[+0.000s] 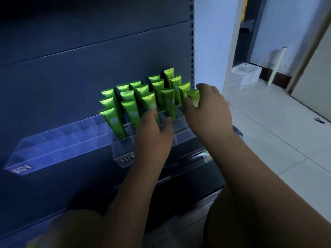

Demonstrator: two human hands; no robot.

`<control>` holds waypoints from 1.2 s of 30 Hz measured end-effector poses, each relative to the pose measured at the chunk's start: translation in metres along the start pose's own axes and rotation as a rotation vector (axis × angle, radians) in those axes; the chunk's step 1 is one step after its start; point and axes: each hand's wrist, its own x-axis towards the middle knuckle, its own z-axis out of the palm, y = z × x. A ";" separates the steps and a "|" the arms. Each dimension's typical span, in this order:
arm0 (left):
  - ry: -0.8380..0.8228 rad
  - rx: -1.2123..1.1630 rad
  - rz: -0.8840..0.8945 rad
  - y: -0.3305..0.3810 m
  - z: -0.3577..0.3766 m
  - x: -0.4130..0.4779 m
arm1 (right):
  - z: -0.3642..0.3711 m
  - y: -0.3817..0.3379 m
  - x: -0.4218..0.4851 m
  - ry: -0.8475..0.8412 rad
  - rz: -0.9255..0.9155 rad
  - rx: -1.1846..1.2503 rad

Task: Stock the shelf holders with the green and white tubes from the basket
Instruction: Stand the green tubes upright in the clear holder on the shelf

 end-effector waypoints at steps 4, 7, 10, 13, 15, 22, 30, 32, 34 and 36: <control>0.073 0.250 0.082 -0.024 -0.049 -0.014 | 0.024 -0.033 -0.019 -0.043 -0.241 0.001; 0.227 0.315 0.077 -0.053 -0.104 -0.039 | 0.046 -0.069 -0.047 -0.105 -0.432 0.046; 0.312 0.434 -0.012 -0.088 -0.163 -0.074 | 0.068 -0.112 -0.089 -0.196 -0.590 0.099; 0.385 0.568 -0.116 -0.119 -0.230 -0.117 | 0.089 -0.159 -0.144 -0.333 -0.704 0.146; 0.445 0.657 -0.191 -0.135 -0.272 -0.151 | 0.102 -0.193 -0.186 -0.417 -0.798 0.176; 0.549 0.850 -0.506 -0.176 -0.376 -0.301 | 0.145 -0.292 -0.362 -0.683 -1.004 0.348; 0.556 0.791 -0.938 -0.236 -0.403 -0.457 | 0.213 -0.301 -0.505 -1.041 -1.163 0.236; 0.561 0.689 -0.993 -0.252 -0.398 -0.477 | 0.234 -0.294 -0.516 -1.128 -1.175 0.161; 0.604 0.560 -1.041 -0.266 -0.391 -0.489 | 0.255 -0.293 -0.520 -1.208 -1.196 0.104; 0.654 0.460 -1.066 -0.284 -0.385 -0.496 | 0.274 -0.301 -0.518 -1.269 -1.235 0.028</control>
